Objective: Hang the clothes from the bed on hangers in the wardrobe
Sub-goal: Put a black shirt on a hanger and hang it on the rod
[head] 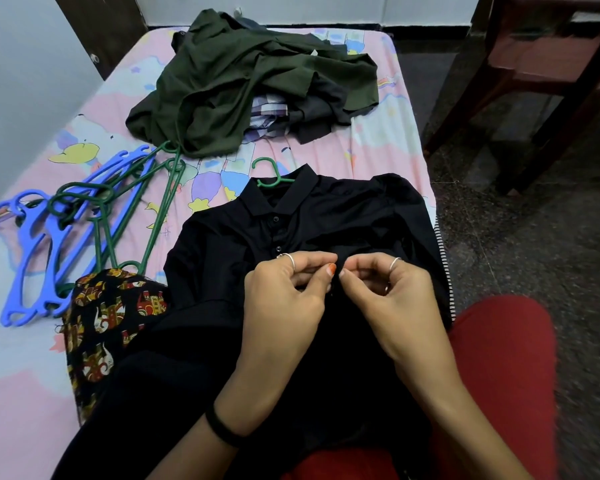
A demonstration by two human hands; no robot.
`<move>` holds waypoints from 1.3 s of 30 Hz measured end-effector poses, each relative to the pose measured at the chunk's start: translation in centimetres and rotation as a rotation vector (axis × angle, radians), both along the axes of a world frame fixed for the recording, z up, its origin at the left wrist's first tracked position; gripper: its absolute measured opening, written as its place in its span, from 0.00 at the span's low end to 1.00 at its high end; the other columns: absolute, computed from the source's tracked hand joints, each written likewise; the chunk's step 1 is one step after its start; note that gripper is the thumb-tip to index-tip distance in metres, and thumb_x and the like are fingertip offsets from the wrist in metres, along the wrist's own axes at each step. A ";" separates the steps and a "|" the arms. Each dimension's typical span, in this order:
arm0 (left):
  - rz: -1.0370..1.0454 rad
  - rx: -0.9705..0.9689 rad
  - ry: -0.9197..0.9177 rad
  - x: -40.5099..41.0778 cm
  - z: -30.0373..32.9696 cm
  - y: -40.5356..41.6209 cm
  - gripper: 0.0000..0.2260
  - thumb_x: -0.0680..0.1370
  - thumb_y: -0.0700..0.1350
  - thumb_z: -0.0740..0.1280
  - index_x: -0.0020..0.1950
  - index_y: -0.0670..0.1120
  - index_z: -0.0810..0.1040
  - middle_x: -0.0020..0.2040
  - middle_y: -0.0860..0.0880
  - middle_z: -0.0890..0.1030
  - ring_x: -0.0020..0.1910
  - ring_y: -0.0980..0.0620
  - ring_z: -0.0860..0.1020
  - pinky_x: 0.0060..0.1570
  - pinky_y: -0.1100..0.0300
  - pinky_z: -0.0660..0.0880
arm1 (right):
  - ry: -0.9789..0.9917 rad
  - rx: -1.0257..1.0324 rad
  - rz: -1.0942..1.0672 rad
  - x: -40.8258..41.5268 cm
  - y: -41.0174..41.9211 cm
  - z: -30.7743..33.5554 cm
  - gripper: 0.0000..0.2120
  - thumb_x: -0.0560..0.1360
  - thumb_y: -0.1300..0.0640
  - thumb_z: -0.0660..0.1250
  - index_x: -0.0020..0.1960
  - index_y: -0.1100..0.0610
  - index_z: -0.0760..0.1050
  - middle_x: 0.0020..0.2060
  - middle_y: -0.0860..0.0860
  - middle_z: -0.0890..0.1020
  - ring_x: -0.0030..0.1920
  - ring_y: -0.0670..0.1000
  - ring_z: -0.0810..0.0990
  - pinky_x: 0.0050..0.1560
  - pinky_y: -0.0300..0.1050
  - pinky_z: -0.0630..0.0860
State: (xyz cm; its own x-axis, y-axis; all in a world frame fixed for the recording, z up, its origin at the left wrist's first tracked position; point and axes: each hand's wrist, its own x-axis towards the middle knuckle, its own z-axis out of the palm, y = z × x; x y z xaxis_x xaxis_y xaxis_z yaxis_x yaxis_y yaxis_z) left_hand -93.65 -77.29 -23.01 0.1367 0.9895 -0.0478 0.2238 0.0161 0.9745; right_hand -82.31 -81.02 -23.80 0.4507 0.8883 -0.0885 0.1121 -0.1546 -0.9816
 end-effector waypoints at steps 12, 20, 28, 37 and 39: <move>-0.034 -0.140 -0.201 -0.1 -0.1 0.8 0.07 0.75 0.36 0.70 0.51 0.46 0.78 0.36 0.50 0.83 0.36 0.57 0.81 0.43 0.65 0.77 | -0.136 0.146 0.027 -0.9 -0.3 -0.6 0.04 0.74 0.63 0.71 0.43 0.56 0.79 0.37 0.48 0.82 0.38 0.43 0.80 0.40 0.31 0.73; -0.084 -0.386 -0.395 -0.3 0.3 2.8 0.08 0.75 0.37 0.70 0.53 0.43 0.77 0.36 0.49 0.81 0.36 0.55 0.78 0.43 0.64 0.77 | 0.283 -0.016 0.182 2.0 0.9 0.3 0.03 0.75 0.57 0.68 0.44 0.56 0.79 0.34 0.49 0.81 0.36 0.43 0.78 0.40 0.34 0.75; -0.132 -0.329 -0.333 0.6 2.4 6.9 0.08 0.74 0.38 0.72 0.50 0.47 0.76 0.40 0.49 0.83 0.34 0.58 0.79 0.45 0.62 0.76 | -0.370 -0.014 0.206 4.0 -0.4 -0.6 0.05 0.72 0.48 0.71 0.45 0.48 0.79 0.37 0.42 0.82 0.38 0.49 0.80 0.45 0.50 0.77; -0.552 -0.162 0.261 -2.4 -1.4 8.7 0.12 0.73 0.46 0.74 0.54 0.47 0.79 0.47 0.49 0.83 0.44 0.54 0.79 0.55 0.60 0.74 | 0.243 -0.032 0.038 5.3 -0.6 -0.1 0.04 0.75 0.62 0.67 0.45 0.59 0.81 0.43 0.57 0.85 0.43 0.52 0.81 0.48 0.48 0.77; -0.589 -0.087 0.513 -3.4 -3.0 8.7 0.11 0.72 0.49 0.74 0.53 0.52 0.79 0.49 0.52 0.82 0.46 0.55 0.80 0.55 0.60 0.76 | 0.260 -0.059 0.033 5.4 -1.0 -0.5 0.04 0.76 0.62 0.67 0.48 0.60 0.81 0.44 0.58 0.85 0.44 0.52 0.82 0.47 0.45 0.79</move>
